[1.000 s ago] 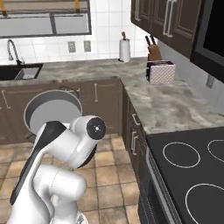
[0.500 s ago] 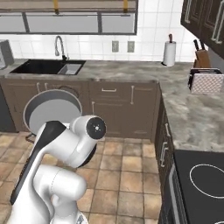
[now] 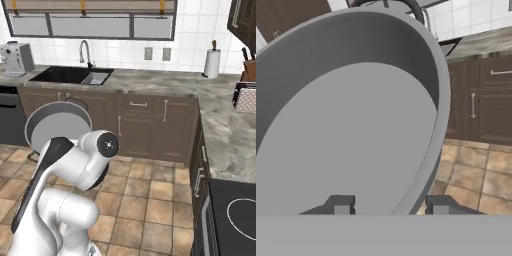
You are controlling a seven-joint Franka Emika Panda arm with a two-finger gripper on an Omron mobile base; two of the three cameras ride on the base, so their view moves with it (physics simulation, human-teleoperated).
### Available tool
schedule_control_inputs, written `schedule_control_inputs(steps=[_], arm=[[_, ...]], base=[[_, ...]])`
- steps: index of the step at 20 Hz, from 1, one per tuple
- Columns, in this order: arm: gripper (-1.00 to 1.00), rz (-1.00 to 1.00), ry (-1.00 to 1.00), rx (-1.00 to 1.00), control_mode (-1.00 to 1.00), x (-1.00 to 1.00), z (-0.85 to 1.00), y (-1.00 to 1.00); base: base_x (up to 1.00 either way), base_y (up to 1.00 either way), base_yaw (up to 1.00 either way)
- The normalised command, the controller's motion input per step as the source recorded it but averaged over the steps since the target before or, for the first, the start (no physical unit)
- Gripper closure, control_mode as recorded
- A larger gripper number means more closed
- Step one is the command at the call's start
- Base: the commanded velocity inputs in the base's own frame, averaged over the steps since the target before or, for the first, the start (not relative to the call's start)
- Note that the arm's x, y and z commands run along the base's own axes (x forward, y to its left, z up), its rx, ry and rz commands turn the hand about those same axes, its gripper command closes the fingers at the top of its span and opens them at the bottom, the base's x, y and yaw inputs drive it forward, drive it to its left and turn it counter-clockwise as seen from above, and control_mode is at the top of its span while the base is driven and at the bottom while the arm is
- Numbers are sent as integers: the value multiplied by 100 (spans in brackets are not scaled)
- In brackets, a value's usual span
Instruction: Move the pot and pan from the stove into the sink.
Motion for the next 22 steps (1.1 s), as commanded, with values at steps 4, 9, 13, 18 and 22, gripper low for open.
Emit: schedule_control_inputs(steps=[4,9,13,18,22], arm=[[100,0,0,0,100,0,0,0],[100,0,0,0,100,0,0,0],[100,0,0,0,100,0,0,0],[100,0,0,0,100,0,0,0],[100,0,0,0,100,0,0,0]], base=[[63,4,0],[83,12,0],[84,11,0],[76,11,0],[73,11,0]])
